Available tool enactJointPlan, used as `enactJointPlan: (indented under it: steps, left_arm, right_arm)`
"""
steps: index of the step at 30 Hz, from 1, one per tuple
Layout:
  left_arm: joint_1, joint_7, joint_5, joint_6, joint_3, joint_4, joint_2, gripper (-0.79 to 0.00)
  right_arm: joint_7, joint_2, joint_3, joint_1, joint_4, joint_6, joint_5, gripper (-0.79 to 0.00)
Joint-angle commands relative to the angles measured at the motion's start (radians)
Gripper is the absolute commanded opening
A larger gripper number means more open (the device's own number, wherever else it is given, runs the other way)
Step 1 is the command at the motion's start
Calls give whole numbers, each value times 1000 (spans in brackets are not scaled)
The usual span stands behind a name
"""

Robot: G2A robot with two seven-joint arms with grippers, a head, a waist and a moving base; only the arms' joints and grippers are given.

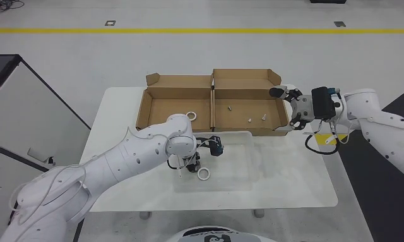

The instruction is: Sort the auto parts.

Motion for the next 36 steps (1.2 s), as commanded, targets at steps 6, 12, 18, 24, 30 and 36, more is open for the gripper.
enactJointPlan:
  steps: [6,12,18,24,30,36]
  left_arm:
    - [0,-1,-5,1,3,2,-1,-440]
    - [-2,-3,-7,3,0,0,0,-443]
    - [0,-2,-3,2,1,0,1,-446]
    - [0,2,6,-2,7,8,-3,-579]
    - [-1,10,12,-3,-3,16,-7,-785]
    - [-22,-6,-15,6,-30,-13,0,-785]
  right_arm:
    - [0,0,0,0,0,0,0,0]
    - [0,0,0,0,0,0,0,0]
    - [0,0,0,0,0,0,0,0]
    - [0,0,0,0,0,0,0,0]
    - [0,0,0,0,0,0,0,0]
    - [0,0,0,0,0,0,0,0]
